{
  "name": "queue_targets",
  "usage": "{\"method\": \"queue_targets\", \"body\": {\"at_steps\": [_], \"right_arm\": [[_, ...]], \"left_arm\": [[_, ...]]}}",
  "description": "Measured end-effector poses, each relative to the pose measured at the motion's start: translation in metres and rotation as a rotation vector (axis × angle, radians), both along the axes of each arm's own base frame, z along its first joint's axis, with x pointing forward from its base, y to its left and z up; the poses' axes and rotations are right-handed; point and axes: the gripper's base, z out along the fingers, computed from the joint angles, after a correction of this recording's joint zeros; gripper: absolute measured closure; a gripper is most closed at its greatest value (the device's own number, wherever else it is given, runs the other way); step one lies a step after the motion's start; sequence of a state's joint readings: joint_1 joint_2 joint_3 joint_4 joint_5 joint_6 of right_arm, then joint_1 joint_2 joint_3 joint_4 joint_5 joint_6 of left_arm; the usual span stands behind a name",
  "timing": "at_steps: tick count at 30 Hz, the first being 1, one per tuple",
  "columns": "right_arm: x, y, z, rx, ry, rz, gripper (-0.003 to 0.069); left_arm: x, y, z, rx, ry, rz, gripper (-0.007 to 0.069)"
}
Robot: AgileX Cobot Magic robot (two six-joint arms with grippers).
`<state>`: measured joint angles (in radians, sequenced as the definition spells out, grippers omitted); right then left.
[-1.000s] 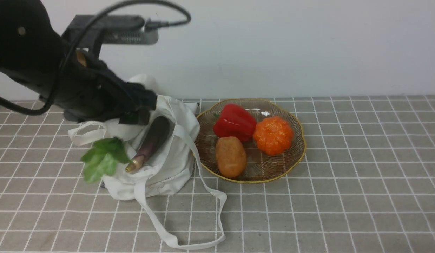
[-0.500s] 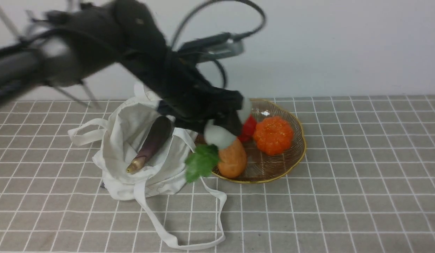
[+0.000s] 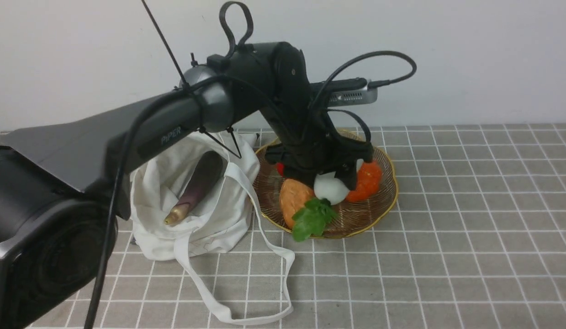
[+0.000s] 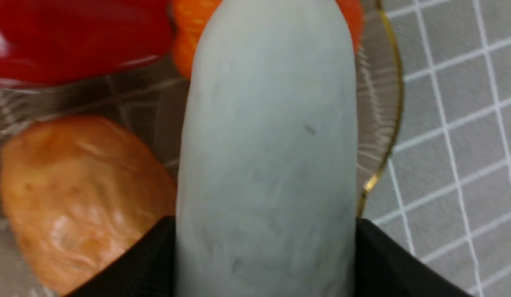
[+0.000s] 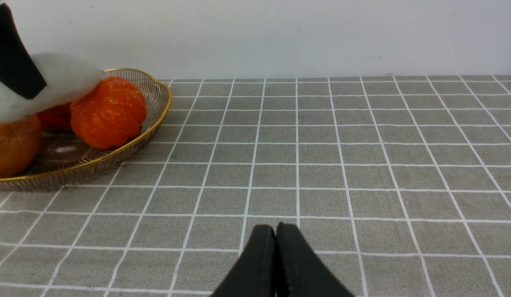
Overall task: Take vegetables from bag on grey coffee tablecloth place on plate.
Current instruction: 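Take the vegetable out of the bag and place it on the dish with the left gripper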
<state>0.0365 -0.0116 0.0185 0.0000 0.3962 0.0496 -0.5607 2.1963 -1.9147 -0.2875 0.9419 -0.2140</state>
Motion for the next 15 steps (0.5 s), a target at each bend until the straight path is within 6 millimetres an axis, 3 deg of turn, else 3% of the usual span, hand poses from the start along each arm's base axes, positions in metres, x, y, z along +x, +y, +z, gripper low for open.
{"method": "queue_targets", "body": {"at_steps": [4, 6, 10, 15], "right_arm": [[0.0, 0.0, 0.0, 0.0, 0.0, 0.0, 0.0674], [0.0, 0.0, 0.0, 0.0, 0.0, 0.0, 0.0674], [0.0, 0.0, 0.0, 0.0, 0.0, 0.0, 0.0674], [0.0, 0.0, 0.0, 0.0, 0.0, 0.0, 0.0674]], "left_arm": [[0.005, -0.0008, 0.0024, -0.021, -0.045, 0.037, 0.0145], [0.0083, -0.002, 0.0038, -0.043, -0.077, 0.054, 0.0057], [0.0104, -0.0027, 0.0051, -0.056, -0.1, 0.063, -0.0036], [0.0114, -0.002, 0.0069, -0.052, -0.12, 0.062, -0.0059]]}}
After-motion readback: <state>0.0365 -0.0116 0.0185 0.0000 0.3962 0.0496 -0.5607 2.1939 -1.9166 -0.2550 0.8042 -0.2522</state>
